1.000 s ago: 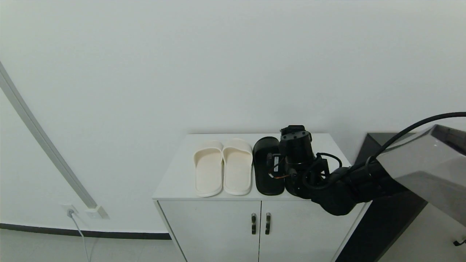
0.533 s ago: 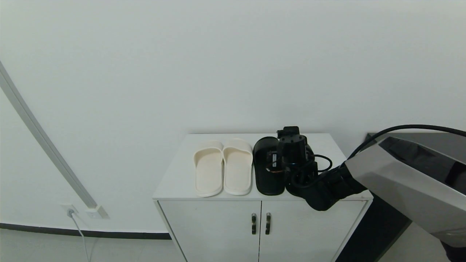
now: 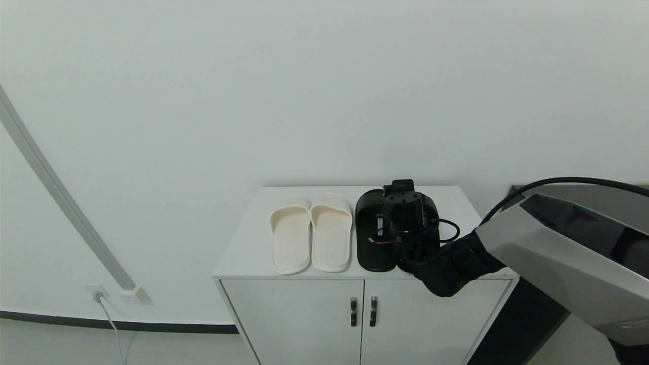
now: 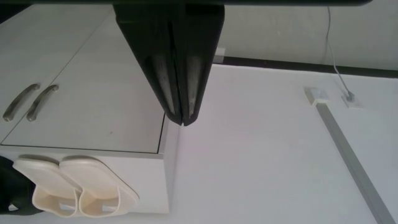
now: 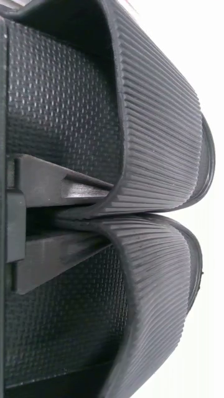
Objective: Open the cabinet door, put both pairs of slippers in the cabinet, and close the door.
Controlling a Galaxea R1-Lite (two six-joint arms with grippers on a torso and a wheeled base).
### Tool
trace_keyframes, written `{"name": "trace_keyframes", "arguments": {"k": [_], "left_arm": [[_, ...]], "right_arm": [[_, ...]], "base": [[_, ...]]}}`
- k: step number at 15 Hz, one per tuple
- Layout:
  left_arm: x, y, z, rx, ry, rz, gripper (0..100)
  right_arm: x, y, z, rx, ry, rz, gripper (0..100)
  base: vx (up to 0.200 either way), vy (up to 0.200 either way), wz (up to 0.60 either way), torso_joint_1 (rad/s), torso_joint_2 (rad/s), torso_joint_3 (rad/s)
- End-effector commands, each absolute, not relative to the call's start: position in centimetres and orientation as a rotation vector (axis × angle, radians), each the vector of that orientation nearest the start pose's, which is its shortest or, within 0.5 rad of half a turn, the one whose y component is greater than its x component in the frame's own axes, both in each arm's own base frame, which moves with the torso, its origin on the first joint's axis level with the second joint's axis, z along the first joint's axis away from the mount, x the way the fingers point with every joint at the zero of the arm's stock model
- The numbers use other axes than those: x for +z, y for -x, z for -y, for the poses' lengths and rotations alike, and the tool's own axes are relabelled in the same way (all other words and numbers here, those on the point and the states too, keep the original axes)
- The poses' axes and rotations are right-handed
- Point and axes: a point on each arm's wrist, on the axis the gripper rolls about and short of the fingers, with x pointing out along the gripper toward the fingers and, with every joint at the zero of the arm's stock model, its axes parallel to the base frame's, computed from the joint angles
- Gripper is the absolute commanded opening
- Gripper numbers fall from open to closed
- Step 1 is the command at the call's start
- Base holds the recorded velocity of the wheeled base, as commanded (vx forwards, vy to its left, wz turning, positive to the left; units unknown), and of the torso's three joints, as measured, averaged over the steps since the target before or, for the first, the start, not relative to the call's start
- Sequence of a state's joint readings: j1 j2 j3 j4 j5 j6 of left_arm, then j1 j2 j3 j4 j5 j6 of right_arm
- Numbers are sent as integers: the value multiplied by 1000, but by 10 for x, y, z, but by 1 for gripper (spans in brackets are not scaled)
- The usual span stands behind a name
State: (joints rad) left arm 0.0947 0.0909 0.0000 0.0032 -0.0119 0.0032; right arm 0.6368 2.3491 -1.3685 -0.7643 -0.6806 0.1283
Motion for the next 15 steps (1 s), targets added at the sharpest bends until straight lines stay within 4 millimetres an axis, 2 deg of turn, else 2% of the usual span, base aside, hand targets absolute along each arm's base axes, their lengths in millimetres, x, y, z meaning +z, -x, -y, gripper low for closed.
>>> {"name": "trace_keyframes", "arguments": {"k": [1, 2, 3, 5, 8, 12, 15], "left_arm": [[77, 16, 2, 83, 2, -94, 0], [77, 16, 2, 83, 2, -94, 0], [77, 16, 2, 83, 2, -94, 0], [77, 16, 2, 83, 2, -94, 0], [77, 16, 2, 84, 3, -94, 0], [77, 16, 2, 86, 6, -93, 0], [77, 16, 2, 84, 8, -93, 0]], "right_arm": [[106, -375, -262, -51, -10, -146, 0], [110, -371, -260, -47, -11, -142, 0], [130, -352, -255, -24, -3, -122, 0], [154, -316, -242, 59, 16, -93, 0], [176, -244, -213, 296, 52, -100, 0], [178, -184, -186, 551, 50, -134, 0], [176, -162, -178, 635, 18, -172, 0]], "base": [[0, 0, 0, 0, 0, 0], [0, 0, 0, 0, 0, 0], [0, 0, 0, 0, 0, 0], [0, 0, 0, 0, 0, 0], [0, 0, 0, 0, 0, 0], [0, 0, 0, 0, 0, 0], [0, 0, 0, 0, 0, 0]]}}
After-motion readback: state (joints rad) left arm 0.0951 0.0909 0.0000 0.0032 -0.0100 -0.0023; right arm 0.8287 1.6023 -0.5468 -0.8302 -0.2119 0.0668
